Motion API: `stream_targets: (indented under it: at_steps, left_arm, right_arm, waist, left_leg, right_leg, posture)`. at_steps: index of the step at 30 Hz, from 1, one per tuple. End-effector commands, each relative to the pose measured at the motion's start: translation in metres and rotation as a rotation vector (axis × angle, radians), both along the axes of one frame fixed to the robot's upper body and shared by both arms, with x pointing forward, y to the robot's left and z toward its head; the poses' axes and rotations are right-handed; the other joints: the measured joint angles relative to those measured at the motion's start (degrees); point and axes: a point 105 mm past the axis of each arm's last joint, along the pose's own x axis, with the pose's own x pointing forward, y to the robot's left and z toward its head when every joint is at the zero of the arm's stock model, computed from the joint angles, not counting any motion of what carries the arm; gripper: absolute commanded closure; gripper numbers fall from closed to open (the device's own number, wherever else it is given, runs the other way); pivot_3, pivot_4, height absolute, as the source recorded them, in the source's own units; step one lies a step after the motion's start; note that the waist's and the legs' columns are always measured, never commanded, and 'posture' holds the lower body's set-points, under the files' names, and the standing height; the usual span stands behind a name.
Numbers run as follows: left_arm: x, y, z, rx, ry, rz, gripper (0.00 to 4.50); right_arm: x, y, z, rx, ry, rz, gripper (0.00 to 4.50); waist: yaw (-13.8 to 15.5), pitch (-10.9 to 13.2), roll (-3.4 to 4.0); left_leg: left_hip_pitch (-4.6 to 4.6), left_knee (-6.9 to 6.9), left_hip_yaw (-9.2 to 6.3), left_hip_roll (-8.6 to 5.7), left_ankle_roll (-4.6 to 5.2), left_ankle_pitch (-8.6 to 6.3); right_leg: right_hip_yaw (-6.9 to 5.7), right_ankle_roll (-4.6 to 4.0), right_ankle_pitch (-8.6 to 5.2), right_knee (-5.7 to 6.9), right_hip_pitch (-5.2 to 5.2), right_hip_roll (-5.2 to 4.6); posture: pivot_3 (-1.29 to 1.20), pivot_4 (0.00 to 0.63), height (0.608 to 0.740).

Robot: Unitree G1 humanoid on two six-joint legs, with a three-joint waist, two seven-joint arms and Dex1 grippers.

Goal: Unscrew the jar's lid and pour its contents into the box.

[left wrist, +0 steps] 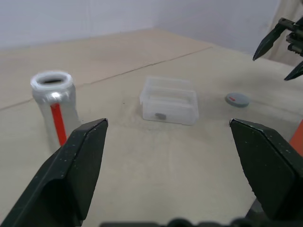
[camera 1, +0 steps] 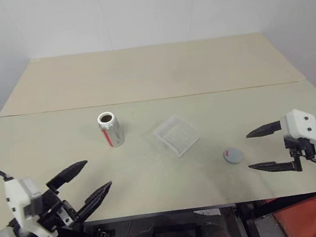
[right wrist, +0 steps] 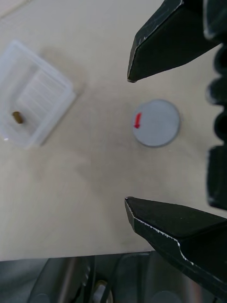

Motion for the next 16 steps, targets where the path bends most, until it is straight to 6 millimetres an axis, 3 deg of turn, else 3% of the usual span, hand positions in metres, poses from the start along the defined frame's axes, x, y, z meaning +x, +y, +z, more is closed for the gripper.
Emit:
stream_targets:
  at_steps: [1, 9, 16]
  left_arm:
    - [0.005, 0.007, -0.002, 0.032, 0.008, -0.028, 0.02]
    - [0.022, 0.004, 0.002, 0.058, -0.031, -0.091, 0.02]
    - [0.022, -0.004, -0.002, 0.048, -0.008, -0.109, 0.02]
  right_arm:
    - [0.005, -0.002, 0.009, 0.004, -0.050, -0.019, 0.00]
    - [-0.008, -0.006, 0.013, -0.009, -0.077, -0.051, 0.00]
    - [0.000, -0.002, 0.010, -0.004, -0.090, -0.048, 0.00]
  waist:
    - [0.0, 0.0, 0.00]
    - [0.0, 0.0, 0.01]
    - [-0.5, 0.0, 0.02]
  left_leg:
    - [0.00, 0.00, 0.00, 0.00, 0.00, 0.00]
    - [-0.07, -0.03, -0.01, -0.01, 0.00, -0.02]
    - [0.02, -0.05, 0.00, 0.02, 0.00, -0.02]
  right_leg:
    - [0.00, 0.00, 0.00, 0.01, -0.01, 0.00]
    - [0.01, 0.08, -0.04, -0.02, -0.02, -0.02]
    - [0.02, 0.07, -0.04, 0.02, -0.01, 0.00]
  posture:
    - [0.00, 0.150, 0.740]
    - [0.00, 0.150, 0.740]
    - [0.00, 0.150, 0.740]
